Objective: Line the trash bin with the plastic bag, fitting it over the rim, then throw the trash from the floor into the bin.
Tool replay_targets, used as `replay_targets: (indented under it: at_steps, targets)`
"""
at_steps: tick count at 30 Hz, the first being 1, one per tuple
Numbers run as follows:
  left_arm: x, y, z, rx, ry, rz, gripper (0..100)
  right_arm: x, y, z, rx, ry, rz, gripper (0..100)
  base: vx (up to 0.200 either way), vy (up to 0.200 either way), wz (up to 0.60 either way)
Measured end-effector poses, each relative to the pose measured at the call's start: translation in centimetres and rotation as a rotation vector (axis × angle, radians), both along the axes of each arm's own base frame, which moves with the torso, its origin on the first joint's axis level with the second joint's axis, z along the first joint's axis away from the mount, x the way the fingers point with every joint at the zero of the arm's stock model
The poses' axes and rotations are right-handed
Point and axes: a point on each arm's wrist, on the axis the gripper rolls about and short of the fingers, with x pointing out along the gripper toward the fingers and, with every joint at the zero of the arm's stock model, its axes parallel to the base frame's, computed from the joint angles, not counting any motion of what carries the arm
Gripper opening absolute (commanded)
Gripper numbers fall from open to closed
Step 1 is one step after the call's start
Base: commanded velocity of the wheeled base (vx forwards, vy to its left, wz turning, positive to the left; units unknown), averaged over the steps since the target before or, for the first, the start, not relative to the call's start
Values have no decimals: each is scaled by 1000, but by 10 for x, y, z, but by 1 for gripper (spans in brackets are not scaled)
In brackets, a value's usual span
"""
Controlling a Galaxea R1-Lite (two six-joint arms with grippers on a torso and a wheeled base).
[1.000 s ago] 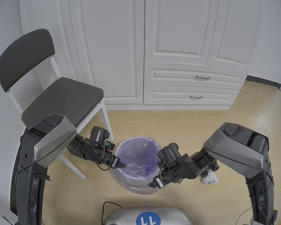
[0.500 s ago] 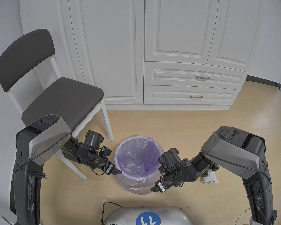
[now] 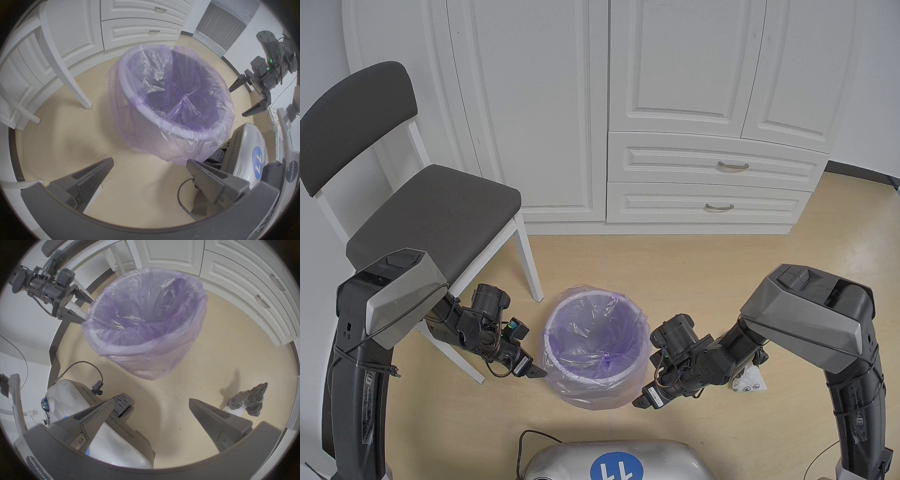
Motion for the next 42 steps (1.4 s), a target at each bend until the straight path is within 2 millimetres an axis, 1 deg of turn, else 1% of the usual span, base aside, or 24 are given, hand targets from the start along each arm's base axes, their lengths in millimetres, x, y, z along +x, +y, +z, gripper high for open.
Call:
replay_targets:
  at_steps: [7, 12, 17, 22, 24, 27, 31, 33, 39, 42]
  targets:
    - [12, -1, 0, 17, 39, 15, 100, -5, -19, 16, 45, -32, -31, 100, 0, 0, 0]
    - [22, 1, 2, 21, 50, 34, 100, -8, -26, 22, 165, -127, -39, 100, 0, 0, 0]
    - [36, 4, 5, 11, 46, 65, 100, -11, -39, 21, 267, -216, -61, 100, 0, 0, 0]
    - [58, 7, 12, -18, -2, 104, 100, -15, -59, 13, 310, -199, -85, 100, 0, 0, 0]
    - [65, 9, 11, -29, -14, 121, 100, -14, -67, 11, 315, -192, -101, 100, 0, 0, 0]
    - [73, 12, 7, -35, -11, 135, 100, -14, -73, 9, 319, -183, -114, 100, 0, 0, 0]
    - [77, 17, -1, -41, 8, 145, 100, -10, -79, 9, 328, -181, -139, 100, 0, 0, 0]
    - [77, 16, -4, -49, 15, 141, 100, -6, -81, 10, 340, -189, -157, 100, 0, 0, 0]
    - [74, 14, -9, -49, 28, 131, 100, 11, -92, 11, 366, -227, -211, 100, 0, 0, 0]
    - [70, 10, -8, -39, 34, 124, 100, 20, -98, 11, 382, -262, -232, 100, 0, 0, 0]
